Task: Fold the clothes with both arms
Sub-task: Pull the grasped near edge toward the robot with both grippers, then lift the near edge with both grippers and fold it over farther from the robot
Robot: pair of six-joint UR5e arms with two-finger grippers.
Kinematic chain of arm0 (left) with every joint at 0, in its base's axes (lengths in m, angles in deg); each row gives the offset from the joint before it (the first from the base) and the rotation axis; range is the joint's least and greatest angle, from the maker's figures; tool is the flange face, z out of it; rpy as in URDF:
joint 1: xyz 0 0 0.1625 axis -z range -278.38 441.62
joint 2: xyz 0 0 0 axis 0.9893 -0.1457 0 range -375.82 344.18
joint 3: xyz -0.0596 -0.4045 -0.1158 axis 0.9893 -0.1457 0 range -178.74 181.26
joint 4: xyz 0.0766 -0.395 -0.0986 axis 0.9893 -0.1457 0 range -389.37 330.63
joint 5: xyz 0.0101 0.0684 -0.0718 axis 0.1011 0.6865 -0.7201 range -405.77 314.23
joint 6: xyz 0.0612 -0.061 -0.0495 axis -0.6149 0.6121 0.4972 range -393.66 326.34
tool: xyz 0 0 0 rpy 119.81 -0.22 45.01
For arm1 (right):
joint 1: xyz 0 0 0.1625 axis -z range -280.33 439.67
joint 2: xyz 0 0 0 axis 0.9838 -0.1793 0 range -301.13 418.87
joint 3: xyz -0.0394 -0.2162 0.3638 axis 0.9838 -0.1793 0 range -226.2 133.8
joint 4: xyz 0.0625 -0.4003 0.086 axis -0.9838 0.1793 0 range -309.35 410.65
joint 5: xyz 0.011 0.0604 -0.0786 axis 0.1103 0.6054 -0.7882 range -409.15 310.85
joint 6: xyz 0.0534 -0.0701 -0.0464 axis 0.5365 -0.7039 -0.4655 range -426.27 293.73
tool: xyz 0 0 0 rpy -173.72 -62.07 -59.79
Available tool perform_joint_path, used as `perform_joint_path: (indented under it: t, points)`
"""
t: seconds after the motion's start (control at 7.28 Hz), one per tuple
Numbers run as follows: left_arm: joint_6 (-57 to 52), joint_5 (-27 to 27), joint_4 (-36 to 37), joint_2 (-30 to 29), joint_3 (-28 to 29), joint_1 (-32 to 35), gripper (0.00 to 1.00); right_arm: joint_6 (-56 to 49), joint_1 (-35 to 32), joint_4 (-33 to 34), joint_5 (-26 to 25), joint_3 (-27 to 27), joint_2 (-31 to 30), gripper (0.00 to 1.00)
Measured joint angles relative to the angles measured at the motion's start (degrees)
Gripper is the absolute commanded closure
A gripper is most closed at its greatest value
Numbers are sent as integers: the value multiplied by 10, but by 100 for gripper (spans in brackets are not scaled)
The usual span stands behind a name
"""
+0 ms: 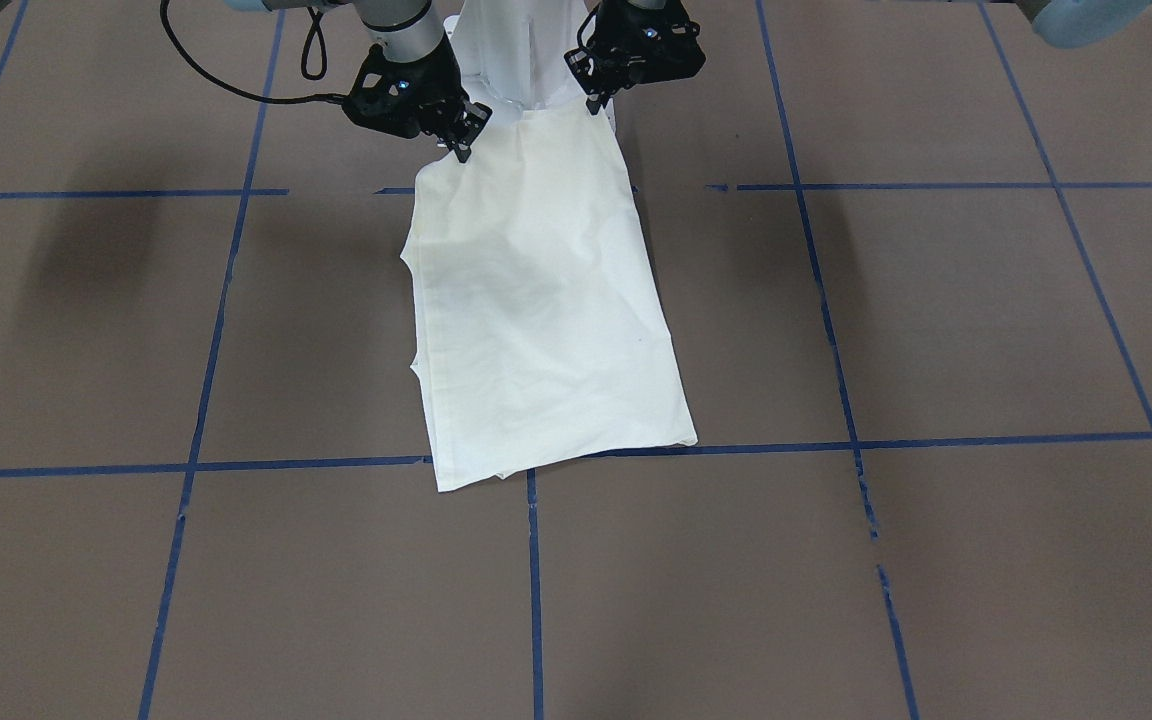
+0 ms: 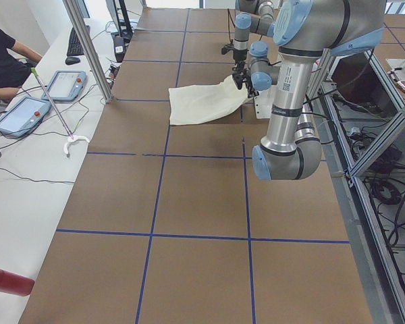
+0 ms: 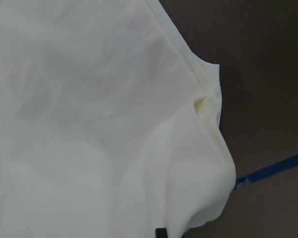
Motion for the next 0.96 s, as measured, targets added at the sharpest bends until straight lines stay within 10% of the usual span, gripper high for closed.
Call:
perform_joint_path:
  t: [0.96]
  points:
    - [-97, -65, 2, -46, 70, 198, 100, -90, -172, -5, 31, -129, 112, 100]
